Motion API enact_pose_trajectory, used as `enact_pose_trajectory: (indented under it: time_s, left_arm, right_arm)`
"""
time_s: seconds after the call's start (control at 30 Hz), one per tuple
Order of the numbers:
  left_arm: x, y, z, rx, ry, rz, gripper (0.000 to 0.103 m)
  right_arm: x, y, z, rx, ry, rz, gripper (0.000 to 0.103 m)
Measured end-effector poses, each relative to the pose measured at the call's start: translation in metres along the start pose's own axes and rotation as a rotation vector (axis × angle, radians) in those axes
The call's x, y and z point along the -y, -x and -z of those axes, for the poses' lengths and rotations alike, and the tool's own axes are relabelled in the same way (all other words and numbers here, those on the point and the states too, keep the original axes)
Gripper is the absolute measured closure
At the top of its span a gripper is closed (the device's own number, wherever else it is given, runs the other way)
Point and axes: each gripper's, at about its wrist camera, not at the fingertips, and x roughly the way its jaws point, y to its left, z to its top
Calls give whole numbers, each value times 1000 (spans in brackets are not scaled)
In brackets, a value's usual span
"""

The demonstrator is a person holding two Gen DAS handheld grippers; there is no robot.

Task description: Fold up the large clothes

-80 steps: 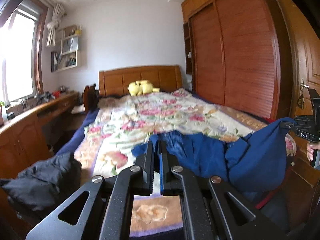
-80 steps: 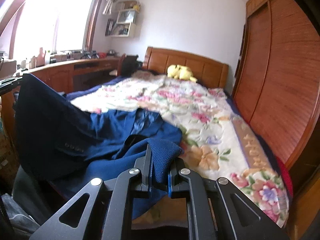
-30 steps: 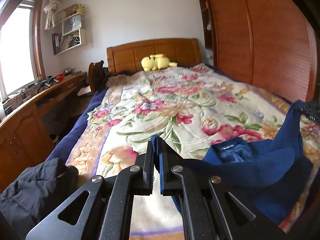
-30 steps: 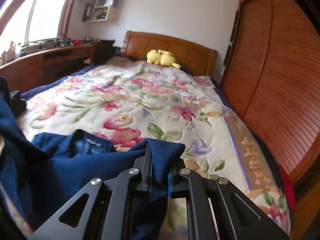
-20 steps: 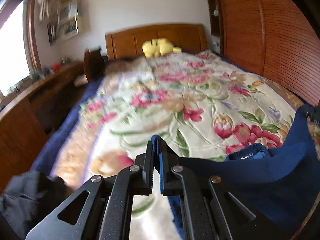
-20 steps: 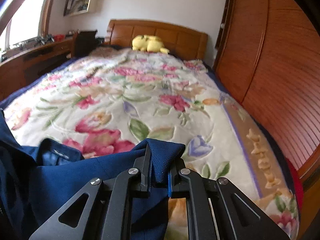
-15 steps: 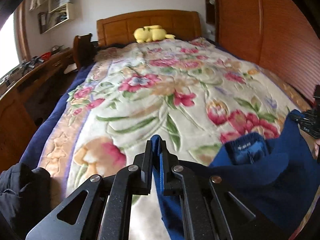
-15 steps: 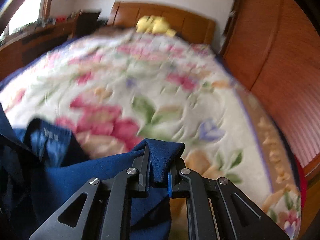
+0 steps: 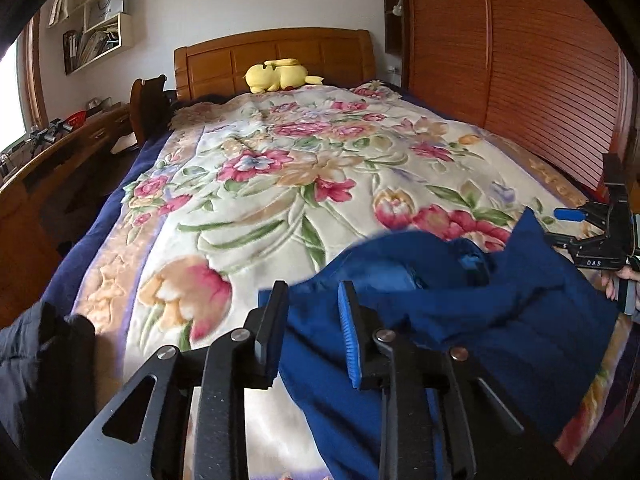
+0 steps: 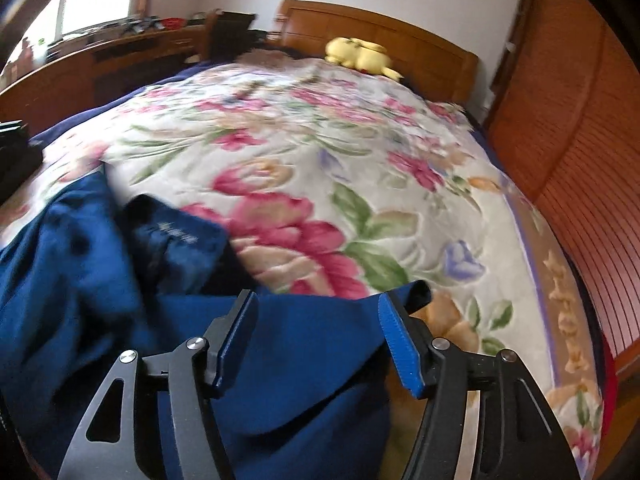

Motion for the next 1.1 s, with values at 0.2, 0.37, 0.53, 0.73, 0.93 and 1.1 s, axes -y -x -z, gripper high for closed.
enact_pose_trajectory:
  time_s: [0.2, 0.37, 0.53, 0.73, 0.93, 1.1]
  left_arm:
    - [13, 1, 52, -73, 14, 62, 76]
    - [19, -2, 91, -133, 33, 78, 76]
    - [17, 2, 108, -134, 82, 87, 76]
    - [21, -2, 118, -136, 87, 91, 76]
    - [22, -5, 125, -114, 97, 93, 76]
    - [26, -9, 132, -124, 71, 82, 76]
  right_arm:
    - [-35, 22, 26, -67, 107, -166, 37]
    - [-44, 29, 39, -133, 209, -148, 37]
    - [-37, 27, 40, -205, 254, -75, 38]
    - [-34, 7, 25, -265, 381, -1, 95]
    - [-45, -26, -34, -189, 382, 109, 98]
    - [-63, -39, -80, -59, 313, 175, 97]
